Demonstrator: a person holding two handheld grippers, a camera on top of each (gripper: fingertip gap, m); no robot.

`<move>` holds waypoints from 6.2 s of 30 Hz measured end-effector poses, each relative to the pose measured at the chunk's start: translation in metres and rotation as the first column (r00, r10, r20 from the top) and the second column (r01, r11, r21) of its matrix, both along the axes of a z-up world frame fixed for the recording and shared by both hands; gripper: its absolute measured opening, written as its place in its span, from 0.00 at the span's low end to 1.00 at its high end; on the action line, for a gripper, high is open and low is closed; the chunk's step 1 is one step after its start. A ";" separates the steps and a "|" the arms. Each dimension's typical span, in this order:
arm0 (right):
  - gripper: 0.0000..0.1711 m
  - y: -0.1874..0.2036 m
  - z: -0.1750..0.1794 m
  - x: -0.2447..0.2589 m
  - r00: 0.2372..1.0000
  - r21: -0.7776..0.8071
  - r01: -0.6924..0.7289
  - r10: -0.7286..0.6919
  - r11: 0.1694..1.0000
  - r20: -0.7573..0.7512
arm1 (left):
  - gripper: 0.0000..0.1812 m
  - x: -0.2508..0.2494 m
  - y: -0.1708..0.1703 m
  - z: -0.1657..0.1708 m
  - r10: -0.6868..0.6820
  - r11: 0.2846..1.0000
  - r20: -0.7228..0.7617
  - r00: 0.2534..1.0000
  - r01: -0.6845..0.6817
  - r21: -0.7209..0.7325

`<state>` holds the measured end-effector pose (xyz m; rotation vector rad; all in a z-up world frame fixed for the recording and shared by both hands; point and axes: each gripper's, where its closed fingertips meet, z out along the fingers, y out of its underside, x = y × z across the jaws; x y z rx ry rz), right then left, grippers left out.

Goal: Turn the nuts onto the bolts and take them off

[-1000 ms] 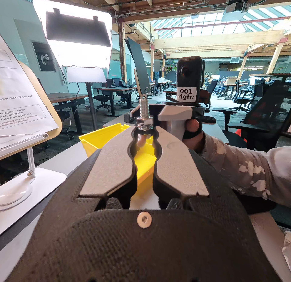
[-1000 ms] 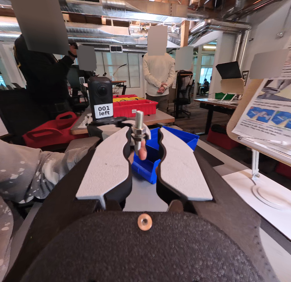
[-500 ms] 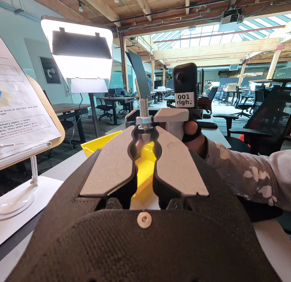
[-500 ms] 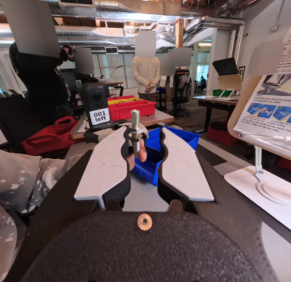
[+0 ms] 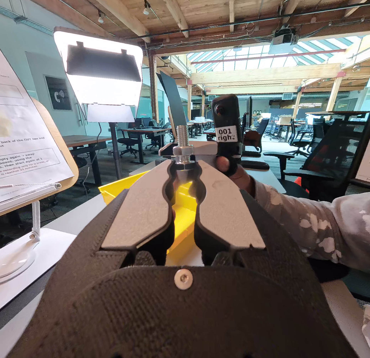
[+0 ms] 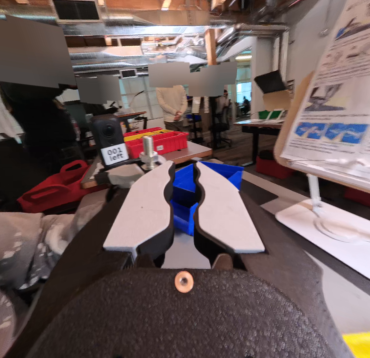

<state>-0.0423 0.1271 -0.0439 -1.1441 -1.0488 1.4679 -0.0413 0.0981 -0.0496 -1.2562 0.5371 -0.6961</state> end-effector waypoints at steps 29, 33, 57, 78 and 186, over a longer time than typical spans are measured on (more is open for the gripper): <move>0.14 0.001 0.010 0.004 0.999 -0.035 0.035 -0.036 0.999 -0.028 | 0.10 -0.001 -0.005 0.008 0.045 0.995 0.046 0.998 -0.049 0.088; 0.23 -0.024 0.011 -0.005 0.999 0.003 -0.035 0.035 0.999 -0.017 | 0.10 0.000 -0.001 0.003 0.065 0.995 0.040 0.997 -0.068 0.078; 0.20 -0.012 0.019 0.002 0.999 -0.039 0.008 -0.010 0.999 -0.054 | 0.10 -0.002 -0.009 0.012 0.055 0.991 0.070 0.996 -0.063 0.122; 0.11 -0.013 0.016 0.000 0.999 -0.023 0.034 -0.035 0.999 -0.027 | 0.10 0.002 -0.020 0.019 -0.004 0.986 0.092 0.996 -0.011 0.165; 0.09 -0.025 0.017 0.022 0.994 0.219 -0.060 0.038 0.974 0.100 | 0.10 0.020 -0.019 0.006 -0.073 0.995 0.005 0.997 0.072 0.073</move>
